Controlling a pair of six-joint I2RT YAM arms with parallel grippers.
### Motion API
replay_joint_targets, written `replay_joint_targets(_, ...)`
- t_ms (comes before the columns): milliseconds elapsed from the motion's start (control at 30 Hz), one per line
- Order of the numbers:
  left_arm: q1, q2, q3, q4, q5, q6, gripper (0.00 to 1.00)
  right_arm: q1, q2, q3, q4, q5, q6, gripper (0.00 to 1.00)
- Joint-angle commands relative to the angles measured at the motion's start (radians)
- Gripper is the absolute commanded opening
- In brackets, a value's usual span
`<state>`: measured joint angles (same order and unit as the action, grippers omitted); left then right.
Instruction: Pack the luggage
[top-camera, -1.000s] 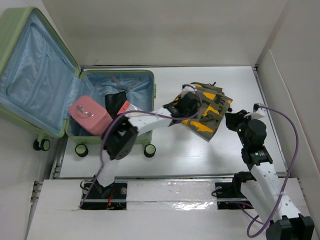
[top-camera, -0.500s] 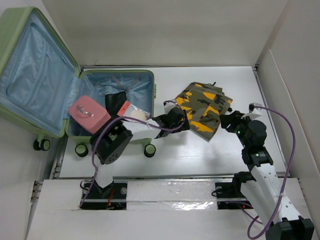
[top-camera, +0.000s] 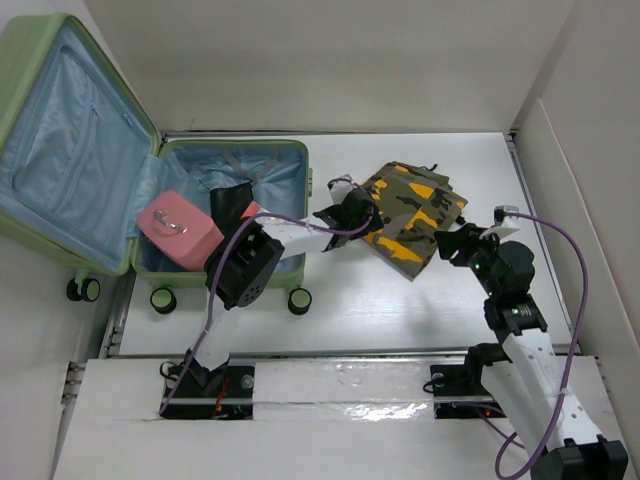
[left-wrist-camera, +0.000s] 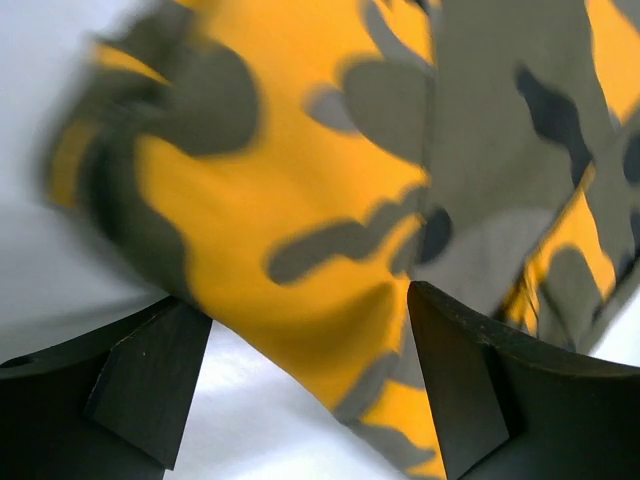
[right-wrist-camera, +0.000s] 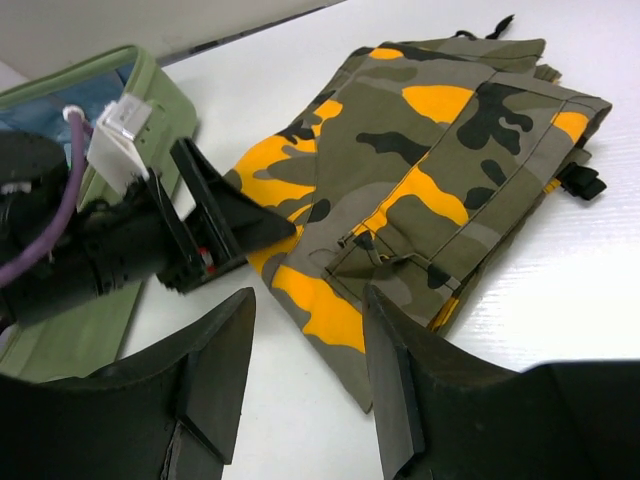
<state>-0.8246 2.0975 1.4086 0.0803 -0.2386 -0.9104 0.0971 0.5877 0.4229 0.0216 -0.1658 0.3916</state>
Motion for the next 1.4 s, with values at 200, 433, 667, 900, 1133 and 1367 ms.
replay_joint_targets(200,0.162,0.079,0.208,-0.143,-0.034,0.116,0.82,0.003,0.050,0.023,0.063,-0.054,-0.017,0.54)
replay_joint_targets(433,0.116,-0.049,-0.013,-0.030,0.018,0.128,0.82,0.012,0.032,0.024,0.047,-0.054,-0.039,0.55)
replay_joint_targets(667,0.105,0.007,0.046,-0.005,0.051,0.111,0.70,0.012,0.063,0.022,0.074,-0.072,-0.030,0.55)
replay_joint_targets(900,0.166,0.188,0.401,-0.123,0.024,0.162,0.23,0.030,0.058,0.016,0.074,-0.046,-0.023,0.55)
replay_joint_targets(1133,0.200,0.196,0.498,-0.200,0.019,0.238,0.59,0.062,0.093,0.033,0.086,-0.021,-0.031,0.56)
replay_joint_targets(1367,0.144,0.072,0.241,-0.090,0.097,0.225,0.80,0.081,0.115,0.033,0.112,-0.018,-0.030,0.56)
